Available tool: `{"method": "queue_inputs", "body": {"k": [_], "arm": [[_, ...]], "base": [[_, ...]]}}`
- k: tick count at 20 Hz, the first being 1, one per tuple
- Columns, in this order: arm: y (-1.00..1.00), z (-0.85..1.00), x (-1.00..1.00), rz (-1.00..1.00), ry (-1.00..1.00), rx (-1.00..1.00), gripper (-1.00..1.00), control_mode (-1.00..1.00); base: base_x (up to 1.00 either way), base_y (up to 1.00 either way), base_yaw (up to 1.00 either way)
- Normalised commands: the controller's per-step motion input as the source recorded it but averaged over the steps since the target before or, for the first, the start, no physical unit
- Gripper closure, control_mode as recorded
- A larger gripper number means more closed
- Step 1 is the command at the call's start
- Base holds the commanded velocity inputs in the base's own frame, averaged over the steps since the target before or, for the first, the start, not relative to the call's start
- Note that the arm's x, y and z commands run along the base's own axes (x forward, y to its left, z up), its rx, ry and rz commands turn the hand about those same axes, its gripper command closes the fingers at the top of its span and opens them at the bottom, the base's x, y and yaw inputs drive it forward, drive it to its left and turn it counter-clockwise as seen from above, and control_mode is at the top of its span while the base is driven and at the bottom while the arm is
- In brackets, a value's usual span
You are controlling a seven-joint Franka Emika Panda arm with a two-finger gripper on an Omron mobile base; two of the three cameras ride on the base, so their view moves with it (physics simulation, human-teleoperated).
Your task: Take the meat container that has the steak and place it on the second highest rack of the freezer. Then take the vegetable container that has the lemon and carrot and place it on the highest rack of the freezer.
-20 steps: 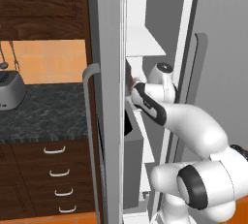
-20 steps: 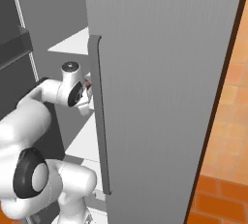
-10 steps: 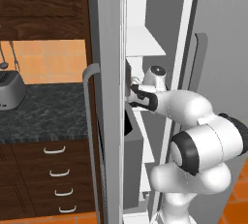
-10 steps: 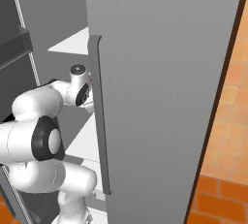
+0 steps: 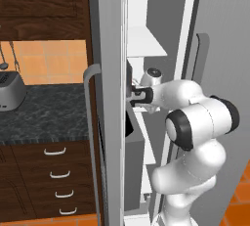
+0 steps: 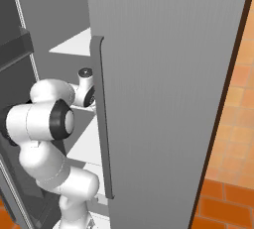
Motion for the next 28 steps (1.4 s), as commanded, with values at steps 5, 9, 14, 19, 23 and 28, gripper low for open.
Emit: {"method": "queue_inputs", "body": {"k": [5,9,14,19,23,28], "arm": [[-0.09,0.07,-0.08,0.00,-0.16,0.00,-1.00,-1.00],[-0.16,0.65,-0.67,0.00,-0.27,0.01,-1.00,-1.00],[-0.20,0.98,-0.99,0.00,-0.12,0.03,-1.00,-1.00],[-0.07,1.00,-0.89,0.00,0.00,0.04,-1.00,-1.00],[0.00,1.00,-0.96,0.00,0.03,0.00,-1.00,-1.00],[0.00,0.76,-1.00,0.00,0.01,-0.04,-1.00,-1.00]], "base": [[0.00,0.00,0.00],[0.00,0.00,0.00],[0.00,0.00,0.00],[0.00,0.00,0.00],[0.00,0.00,0.00],[0.00,0.00,0.00]]}}
